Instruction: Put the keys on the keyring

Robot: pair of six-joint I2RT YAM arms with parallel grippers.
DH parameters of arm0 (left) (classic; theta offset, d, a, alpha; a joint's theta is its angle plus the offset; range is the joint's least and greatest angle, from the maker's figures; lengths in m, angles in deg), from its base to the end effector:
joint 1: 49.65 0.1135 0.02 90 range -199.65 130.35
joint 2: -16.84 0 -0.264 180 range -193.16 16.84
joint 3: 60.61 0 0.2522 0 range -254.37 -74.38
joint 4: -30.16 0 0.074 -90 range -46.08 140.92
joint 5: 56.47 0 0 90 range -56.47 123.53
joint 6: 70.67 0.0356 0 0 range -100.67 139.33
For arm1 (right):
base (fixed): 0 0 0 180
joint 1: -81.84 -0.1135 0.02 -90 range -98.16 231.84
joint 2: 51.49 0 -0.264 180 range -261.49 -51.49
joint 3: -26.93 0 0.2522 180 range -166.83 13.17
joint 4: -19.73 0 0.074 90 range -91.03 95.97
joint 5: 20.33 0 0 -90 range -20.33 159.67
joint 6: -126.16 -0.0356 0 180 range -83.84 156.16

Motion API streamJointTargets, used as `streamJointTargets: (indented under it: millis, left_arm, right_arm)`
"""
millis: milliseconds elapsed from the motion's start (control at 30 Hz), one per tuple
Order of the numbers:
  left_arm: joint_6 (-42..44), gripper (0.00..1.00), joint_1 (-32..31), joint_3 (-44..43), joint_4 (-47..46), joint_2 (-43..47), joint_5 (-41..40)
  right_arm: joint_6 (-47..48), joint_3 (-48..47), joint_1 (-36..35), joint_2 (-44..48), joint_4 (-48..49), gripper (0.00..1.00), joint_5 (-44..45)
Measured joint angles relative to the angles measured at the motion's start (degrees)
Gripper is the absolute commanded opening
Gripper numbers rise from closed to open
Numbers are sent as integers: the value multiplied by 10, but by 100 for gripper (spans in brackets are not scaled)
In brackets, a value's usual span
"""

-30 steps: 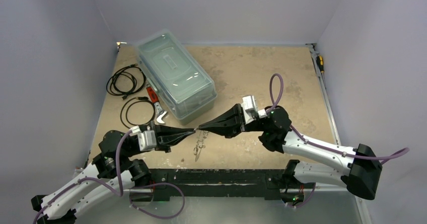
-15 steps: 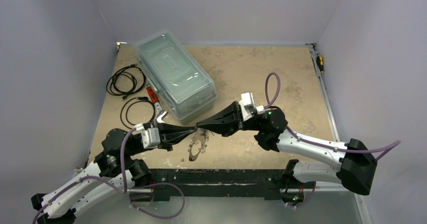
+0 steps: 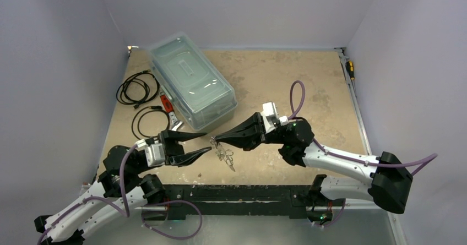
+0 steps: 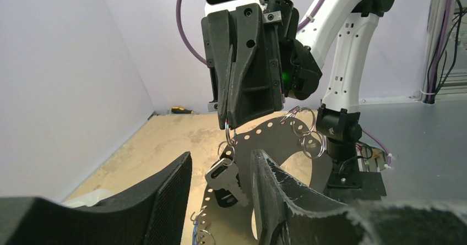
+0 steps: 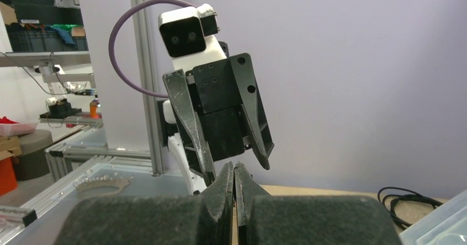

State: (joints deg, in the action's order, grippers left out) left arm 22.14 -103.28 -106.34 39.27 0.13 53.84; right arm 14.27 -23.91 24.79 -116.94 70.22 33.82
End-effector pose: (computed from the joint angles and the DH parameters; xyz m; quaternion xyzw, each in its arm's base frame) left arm 0.0426 -0.0787 0.3483 0.3945 0.4298 -0.4372 0.6845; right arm 0.1118 0.2108 0.3503 -0.3920 0.3298 0.6467 0.5651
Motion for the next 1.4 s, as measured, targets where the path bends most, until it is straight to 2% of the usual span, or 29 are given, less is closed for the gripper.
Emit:
streamJointTargets:
  millis: [267,700,833,1000,1100,1233,1333,1400]
  left_arm:
    - [-2,31,0,0,-1,-9,21]
    - [-7,20,0,0,-4,-35,40]
    - [-7,20,0,0,-4,-39,42]
    - [-7,27,0,0,-4,-43,44]
    - [-7,28,0,0,-4,-43,44]
    - [-7,19,0,0,-4,-43,44]
    - [-7,3,0,0,-4,-43,44]
    - [-7,0,0,0,-4,-43,45]
  right_arm:
    - [0,1,0,-1,0,0,-12]
    - [0,1,0,-28,15,0,-29]
    - [0,1,0,-28,21,0,-32]
    - [-4,1,0,-28,32,0,-40]
    - [-6,1,0,-28,33,0,-42]
    - [-7,1,0,-28,34,0,-43]
    - [-7,1,0,-28,36,0,-43]
    - [-7,1,0,-28,37,0,-43]
